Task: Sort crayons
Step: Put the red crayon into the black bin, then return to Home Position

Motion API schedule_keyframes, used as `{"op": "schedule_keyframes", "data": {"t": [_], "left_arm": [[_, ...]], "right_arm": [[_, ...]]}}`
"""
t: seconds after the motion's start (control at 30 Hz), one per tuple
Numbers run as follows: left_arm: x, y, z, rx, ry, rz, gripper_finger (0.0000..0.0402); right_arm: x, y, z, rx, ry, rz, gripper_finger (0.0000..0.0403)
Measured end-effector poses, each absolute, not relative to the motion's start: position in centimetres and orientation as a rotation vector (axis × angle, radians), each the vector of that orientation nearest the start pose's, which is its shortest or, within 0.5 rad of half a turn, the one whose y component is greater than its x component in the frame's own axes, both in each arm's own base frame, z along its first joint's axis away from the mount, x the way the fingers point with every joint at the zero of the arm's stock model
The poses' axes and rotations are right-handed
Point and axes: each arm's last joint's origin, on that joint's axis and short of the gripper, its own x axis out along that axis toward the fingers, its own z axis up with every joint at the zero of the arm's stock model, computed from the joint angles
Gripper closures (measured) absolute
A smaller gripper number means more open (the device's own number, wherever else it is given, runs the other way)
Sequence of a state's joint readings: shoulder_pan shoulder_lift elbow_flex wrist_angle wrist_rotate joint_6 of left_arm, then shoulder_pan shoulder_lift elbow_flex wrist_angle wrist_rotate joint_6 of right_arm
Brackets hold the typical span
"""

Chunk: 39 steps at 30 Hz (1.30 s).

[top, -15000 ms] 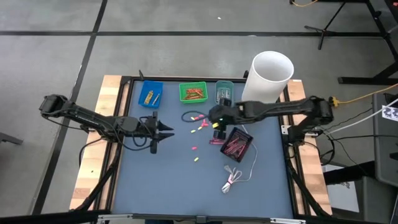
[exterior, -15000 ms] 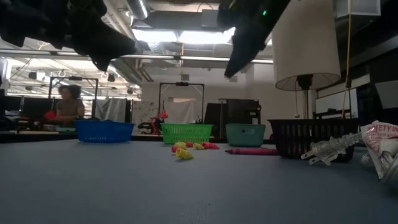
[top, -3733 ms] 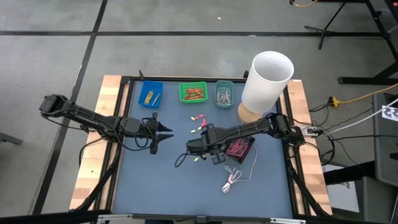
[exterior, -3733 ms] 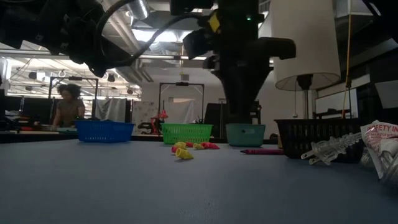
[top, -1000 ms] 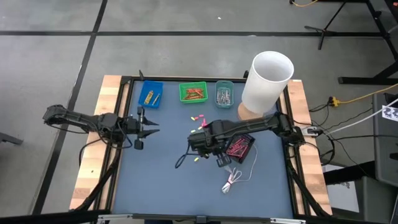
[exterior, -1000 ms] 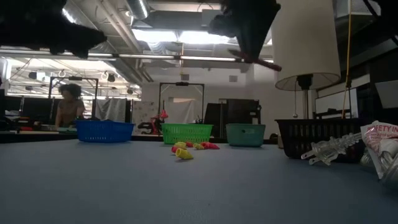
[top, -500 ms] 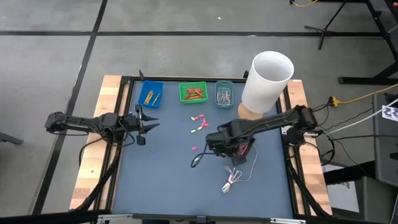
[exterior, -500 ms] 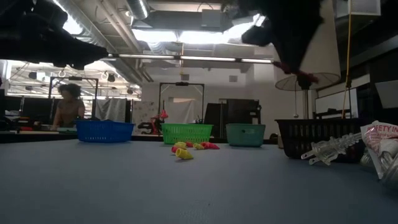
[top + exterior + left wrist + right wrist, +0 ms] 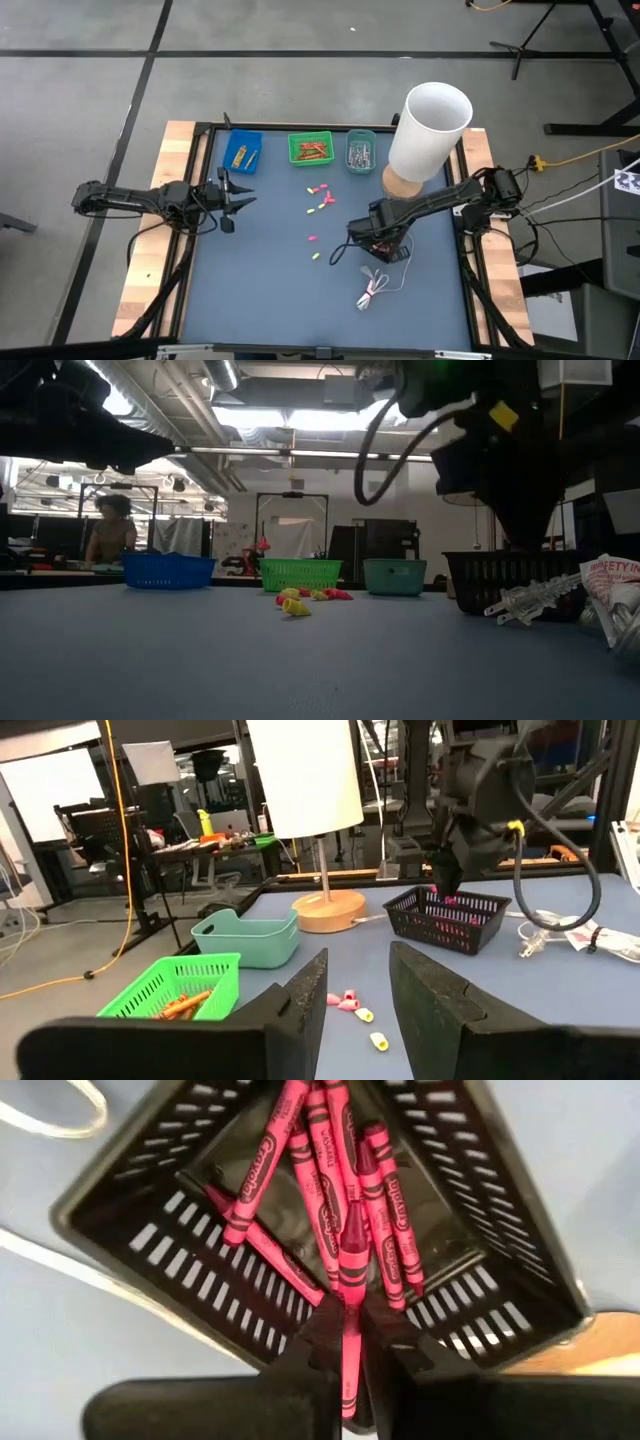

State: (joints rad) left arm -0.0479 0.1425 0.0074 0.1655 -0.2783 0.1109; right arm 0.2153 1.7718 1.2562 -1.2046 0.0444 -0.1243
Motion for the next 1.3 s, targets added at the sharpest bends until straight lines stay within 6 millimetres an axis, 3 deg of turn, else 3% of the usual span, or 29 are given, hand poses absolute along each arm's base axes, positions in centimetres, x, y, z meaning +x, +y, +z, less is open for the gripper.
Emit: {"op": "schedule_keyframes", "data": {"t": [0.33,0.43,0.63,1.07,1.3], "left_arm": [[10.5,0.3,17.0,0.101,-0.018,0.232,0.0305],[10.5,0.3,17.0,0.112,-0.016,0.233,0.0305],[10.5,0.3,17.0,0.135,-0.013,0.233,0.0305],[10.5,0.3,17.0,0.136,-0.014,0.233,0.0305],[10.5,0.3,17.0,0.136,-0.014,0.233,0.0305]], "right_arm": [[30.0,6.4,19.0,-0.280,1.621,0.202,0.0382],[30.5,6.5,19.0,-0.268,1.572,0.150,0.0360],[30.8,5.9,19.1,-0.418,1.522,-0.013,0.0312],[30.8,5.9,19.1,-0.449,1.529,0.014,0.0300],[29.6,5.7,21.1,-0.474,1.517,0.029,0.0300]]}}
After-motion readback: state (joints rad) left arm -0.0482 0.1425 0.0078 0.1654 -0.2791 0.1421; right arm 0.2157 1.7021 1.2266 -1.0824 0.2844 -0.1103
